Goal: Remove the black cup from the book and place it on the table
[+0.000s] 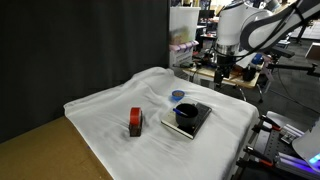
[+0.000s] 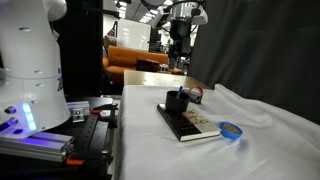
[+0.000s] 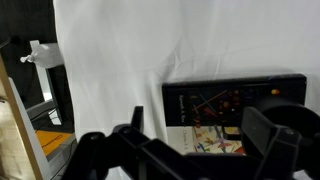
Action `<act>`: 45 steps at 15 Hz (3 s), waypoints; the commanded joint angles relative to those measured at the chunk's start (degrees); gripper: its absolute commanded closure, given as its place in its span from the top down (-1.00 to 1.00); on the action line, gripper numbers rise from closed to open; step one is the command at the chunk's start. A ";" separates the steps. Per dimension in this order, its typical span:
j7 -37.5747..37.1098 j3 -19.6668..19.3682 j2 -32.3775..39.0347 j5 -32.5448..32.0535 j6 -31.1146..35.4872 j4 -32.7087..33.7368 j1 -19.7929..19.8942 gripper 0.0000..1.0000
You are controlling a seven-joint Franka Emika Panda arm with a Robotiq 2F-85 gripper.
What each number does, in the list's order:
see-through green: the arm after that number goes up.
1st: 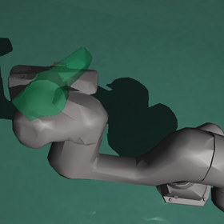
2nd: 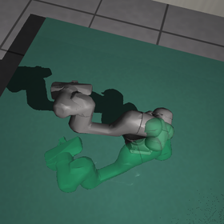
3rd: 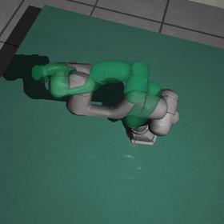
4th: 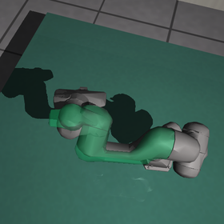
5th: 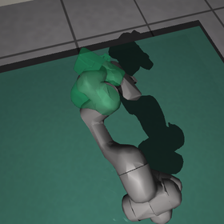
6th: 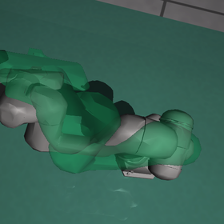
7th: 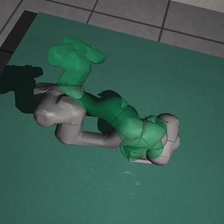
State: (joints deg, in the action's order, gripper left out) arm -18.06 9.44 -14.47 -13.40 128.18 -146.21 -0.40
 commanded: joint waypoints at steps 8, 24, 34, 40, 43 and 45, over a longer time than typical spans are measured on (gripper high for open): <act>0.05 -1.90 5.21 -0.91 -2.01 2.64 -0.01 1.00; 3.32 -3.96 10.89 6.94 -14.98 11.06 -1.65 1.00; 4.54 -3.87 10.71 12.35 -18.41 12.09 -2.24 1.00; 4.54 -3.88 10.75 12.77 -18.41 12.25 -2.25 1.00; 4.54 -3.88 10.76 12.77 -18.41 12.26 -2.25 1.00; 5.09 -3.93 10.62 14.08 -17.91 12.04 -2.31 1.00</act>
State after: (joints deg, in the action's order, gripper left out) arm -13.52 6.21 -3.73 -0.59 109.91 -134.08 -2.01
